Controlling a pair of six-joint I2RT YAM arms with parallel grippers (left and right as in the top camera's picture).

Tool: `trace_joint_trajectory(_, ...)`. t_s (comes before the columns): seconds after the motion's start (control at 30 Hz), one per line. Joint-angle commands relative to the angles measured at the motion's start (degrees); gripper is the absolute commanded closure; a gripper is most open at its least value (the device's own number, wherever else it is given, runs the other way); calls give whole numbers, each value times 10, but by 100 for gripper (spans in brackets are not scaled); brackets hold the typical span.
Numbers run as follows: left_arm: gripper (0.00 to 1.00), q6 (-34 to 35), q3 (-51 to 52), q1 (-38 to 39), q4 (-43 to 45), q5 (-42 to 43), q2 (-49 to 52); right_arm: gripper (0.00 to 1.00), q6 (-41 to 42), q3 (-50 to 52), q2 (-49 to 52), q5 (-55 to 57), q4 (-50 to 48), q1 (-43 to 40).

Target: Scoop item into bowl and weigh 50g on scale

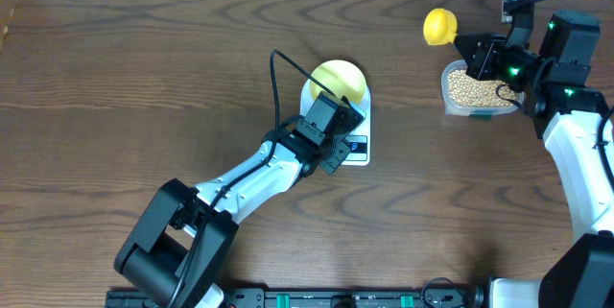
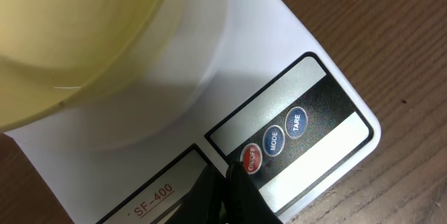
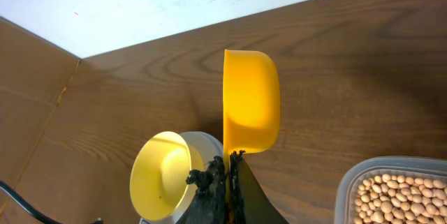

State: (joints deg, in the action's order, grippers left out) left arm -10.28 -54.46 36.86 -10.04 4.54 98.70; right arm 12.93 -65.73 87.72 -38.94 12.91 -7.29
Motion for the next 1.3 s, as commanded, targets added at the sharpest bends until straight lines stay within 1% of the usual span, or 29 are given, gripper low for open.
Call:
trace_joint_trajectory(0.0,92,5,2,-2,-2,-5,7,99,-10,-12,-4,0,2,-2)
trace_joint_trajectory(0.2,92,4,2,-2,-1,-5,7,99,-10,-12,-4,0,2,-2)
trace_joint_trajectory(0.37,93,-38,2,-1,-2,-5,7,99,-10,-12,-4,-4,4,-2)
trace_joint_trajectory(0.53,92,-56,2,-1,1,-4,8,99,-10,-12,-4,-2,3,-1)
trace_joint_trajectory(0.67,92,-83,2,-1,1,37,10,99,-10,-12,-4,-2,3,-1)
trace_joint_trajectory(0.9,92,-86,2,-1,12,43,22,99,-10,-12,-4,-2,9,-1)
trace_joint_trajectory(1.03,92,-85,2,-1,24,70,37,99,-13,-12,-4,-2,11,-1)
trace_joint_trajectory(1.27,92,-85,2,-1,25,70,46,99,-15,-12,-4,-2,15,-1)
